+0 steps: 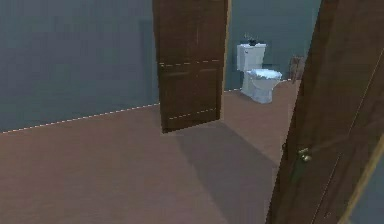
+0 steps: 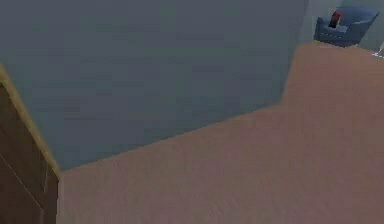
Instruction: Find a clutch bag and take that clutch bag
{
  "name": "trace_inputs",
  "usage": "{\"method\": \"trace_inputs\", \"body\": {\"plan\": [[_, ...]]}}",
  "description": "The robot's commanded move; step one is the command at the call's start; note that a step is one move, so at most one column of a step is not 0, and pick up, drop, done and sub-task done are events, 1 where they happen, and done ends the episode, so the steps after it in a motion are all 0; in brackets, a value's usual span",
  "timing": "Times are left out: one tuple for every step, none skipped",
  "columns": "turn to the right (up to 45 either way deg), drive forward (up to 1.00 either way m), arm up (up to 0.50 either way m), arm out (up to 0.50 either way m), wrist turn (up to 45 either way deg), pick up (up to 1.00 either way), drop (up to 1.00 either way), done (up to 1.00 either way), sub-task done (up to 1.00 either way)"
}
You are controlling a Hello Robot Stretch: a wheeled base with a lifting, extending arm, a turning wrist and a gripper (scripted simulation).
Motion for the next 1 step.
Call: {"method": "trace_inputs", "body": {"plan": [[0.0,0.1,0.0,0.0,0.0,0.0,0.0,0.0,0.0]]}}
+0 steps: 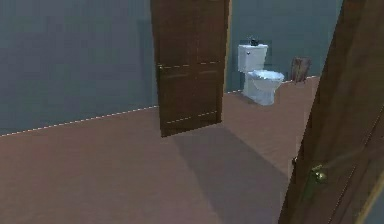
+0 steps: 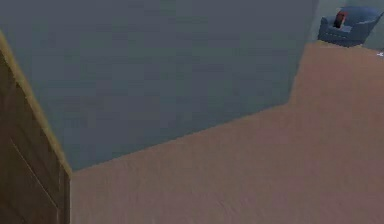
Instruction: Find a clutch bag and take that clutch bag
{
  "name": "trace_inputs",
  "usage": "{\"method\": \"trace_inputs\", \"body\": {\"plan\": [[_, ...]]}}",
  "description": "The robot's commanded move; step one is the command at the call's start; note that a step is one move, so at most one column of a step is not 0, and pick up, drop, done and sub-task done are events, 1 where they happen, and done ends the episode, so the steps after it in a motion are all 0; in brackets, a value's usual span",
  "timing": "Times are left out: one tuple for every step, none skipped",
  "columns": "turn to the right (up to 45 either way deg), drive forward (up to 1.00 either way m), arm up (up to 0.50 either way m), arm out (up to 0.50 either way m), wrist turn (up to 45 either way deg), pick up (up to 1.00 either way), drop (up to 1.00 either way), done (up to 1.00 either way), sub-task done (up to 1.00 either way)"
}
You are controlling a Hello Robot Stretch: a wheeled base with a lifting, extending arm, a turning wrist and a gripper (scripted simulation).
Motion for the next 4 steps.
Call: {"method": "trace_inputs", "body": {"plan": [[-6.0,0.0,0.0,0.0,0.0,0.0,0.0,0.0,0.0],[0.0,0.9,0.0,0.0,0.0,0.0,0.0,0.0,0.0],[45.0,0.0,0.0,0.0,0.0,0.0,0.0,0.0,0.0],[24.0,0.0,0.0,0.0,0.0,0.0,0.0,0.0,0.0]]}}
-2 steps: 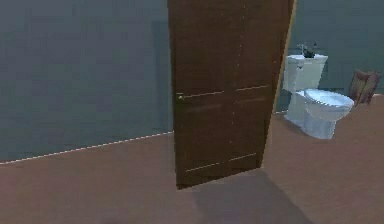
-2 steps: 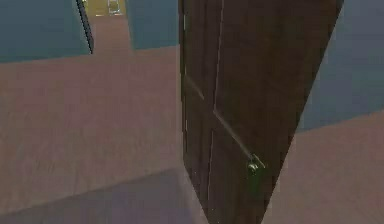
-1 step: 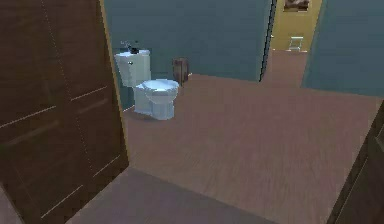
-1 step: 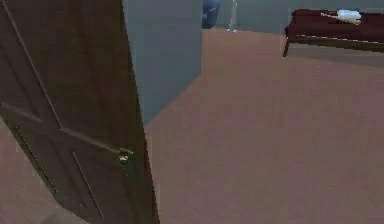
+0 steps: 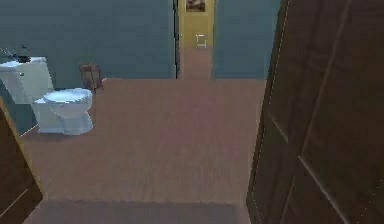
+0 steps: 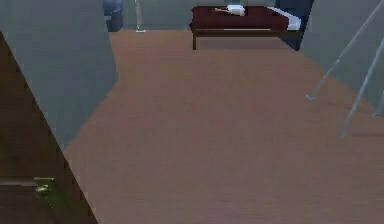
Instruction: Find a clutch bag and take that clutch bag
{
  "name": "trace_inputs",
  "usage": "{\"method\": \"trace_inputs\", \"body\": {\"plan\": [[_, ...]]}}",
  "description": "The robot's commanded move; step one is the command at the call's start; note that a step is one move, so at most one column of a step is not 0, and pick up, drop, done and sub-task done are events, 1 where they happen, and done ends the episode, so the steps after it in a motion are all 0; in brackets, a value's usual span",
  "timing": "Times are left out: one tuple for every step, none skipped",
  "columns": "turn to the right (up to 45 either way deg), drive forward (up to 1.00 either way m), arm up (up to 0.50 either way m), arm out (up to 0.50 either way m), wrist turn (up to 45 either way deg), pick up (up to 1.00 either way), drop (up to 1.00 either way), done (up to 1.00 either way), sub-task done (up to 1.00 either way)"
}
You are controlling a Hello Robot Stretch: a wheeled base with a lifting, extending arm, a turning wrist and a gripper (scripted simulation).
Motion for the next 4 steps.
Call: {"method": "trace_inputs", "body": {"plan": [[0.0,1.0,0.0,0.0,0.0,0.0,0.0,0.0,0.0],[3.0,0.0,0.0,0.0,0.0,0.0,0.0,0.0,0.0],[0.0,1.0,0.0,0.0,0.0,0.0,0.0,0.0,0.0],[0.0,1.0,0.0,0.0,0.0,0.0,0.0,0.0,0.0]]}}
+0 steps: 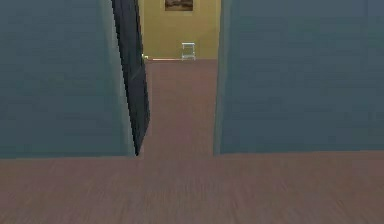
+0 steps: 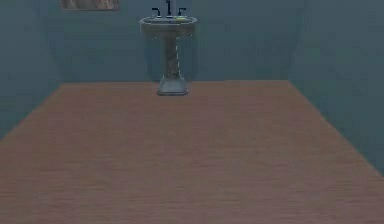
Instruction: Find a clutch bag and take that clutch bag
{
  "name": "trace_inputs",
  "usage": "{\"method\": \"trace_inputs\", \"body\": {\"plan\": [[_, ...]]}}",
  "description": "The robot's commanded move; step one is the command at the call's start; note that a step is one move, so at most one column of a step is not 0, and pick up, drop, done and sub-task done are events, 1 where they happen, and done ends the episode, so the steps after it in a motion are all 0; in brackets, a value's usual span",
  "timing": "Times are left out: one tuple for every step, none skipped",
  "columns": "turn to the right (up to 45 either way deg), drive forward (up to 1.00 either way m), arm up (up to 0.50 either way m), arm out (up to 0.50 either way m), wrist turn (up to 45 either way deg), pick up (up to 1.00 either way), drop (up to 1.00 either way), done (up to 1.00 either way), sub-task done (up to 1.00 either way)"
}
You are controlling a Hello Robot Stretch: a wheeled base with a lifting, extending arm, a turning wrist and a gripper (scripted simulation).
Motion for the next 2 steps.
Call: {"method": "trace_inputs", "body": {"plan": [[0.0,1.0,0.0,0.0,0.0,0.0,0.0,0.0,0.0],[0.0,1.0,0.0,0.0,0.0,0.0,0.0,0.0,0.0]]}}
